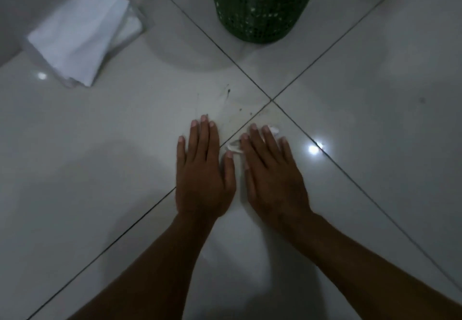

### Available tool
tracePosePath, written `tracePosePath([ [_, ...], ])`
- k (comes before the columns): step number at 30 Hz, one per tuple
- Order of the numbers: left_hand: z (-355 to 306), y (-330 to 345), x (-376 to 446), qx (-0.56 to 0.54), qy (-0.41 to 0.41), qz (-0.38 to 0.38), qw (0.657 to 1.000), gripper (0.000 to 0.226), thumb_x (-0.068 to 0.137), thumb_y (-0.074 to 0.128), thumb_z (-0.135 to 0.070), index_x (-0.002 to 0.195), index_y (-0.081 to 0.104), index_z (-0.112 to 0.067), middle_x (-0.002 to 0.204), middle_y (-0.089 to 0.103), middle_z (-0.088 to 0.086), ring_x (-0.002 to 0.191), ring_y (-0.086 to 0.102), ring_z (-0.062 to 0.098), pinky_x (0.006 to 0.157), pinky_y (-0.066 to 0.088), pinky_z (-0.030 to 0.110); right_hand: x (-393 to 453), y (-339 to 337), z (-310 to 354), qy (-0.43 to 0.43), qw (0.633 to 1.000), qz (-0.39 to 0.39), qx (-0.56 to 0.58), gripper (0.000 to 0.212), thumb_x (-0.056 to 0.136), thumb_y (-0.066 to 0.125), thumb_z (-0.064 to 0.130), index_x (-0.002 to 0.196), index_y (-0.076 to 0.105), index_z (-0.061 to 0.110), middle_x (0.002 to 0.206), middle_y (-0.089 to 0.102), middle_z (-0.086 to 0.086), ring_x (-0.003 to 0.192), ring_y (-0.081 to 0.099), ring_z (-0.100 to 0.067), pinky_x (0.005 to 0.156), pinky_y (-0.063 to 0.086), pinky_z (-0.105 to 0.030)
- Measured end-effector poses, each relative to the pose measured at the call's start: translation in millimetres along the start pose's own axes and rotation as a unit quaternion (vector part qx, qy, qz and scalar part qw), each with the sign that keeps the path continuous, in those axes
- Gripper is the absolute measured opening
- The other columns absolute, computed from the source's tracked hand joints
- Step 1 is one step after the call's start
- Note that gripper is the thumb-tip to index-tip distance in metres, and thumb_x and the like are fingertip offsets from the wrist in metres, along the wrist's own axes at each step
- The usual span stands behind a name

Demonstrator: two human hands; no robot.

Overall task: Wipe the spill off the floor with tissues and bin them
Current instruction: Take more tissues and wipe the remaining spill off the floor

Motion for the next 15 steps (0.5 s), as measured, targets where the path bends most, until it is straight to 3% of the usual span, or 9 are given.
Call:
tracePosePath([
  [6,-2,-2,0,-0.005,0.0,-0.004,1.0,0.063,0.1,0.028,-0.039,0.155,0.018,-0.01,0.165,0.012,0.007,0.153,0.003,0.018,0.124,0.011,0.046,59,-17,-20,0.096,0.995,-0.021,0.01,0.056,0.104,0.022,0.032,0.156,0.017,0.01,0.165,0.008,-0.011,0.153,0.001,-0.025,0.125,0.005,-0.048],
  [12,-1,-3,4,-0.004,-0.012,0.003,1.0,0.063,0.1,0.029,-0.04,0.156,0.015,-0.013,0.165,0.009,0.004,0.153,0.003,0.018,0.125,0.009,0.044,34,-12,-38,-0.11,0.99,0.052,-0.076,0.061,0.104,0.02,0.045,0.157,0.011,0.015,0.166,0.004,-0.006,0.153,0.0,-0.024,0.123,0.009,-0.052],
  [15,0,-1,2,-0.005,-0.01,0.004,1.0,0.064,0.101,0.028,-0.041,0.156,0.013,-0.014,0.166,0.007,0.003,0.153,0.001,0.017,0.125,0.008,0.044,30,-14,-46,-0.121,0.987,0.058,-0.093,0.063,0.103,0.016,0.05,0.157,0.009,0.019,0.166,0.003,-0.003,0.153,0.0,-0.022,0.122,0.011,-0.055],
])
Point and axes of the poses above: each hand's wrist, its own x-axis towards the middle knuckle, its own y-axis out of the palm, z = x × y, the point moved 3 cm from there along x, towards the middle knuckle
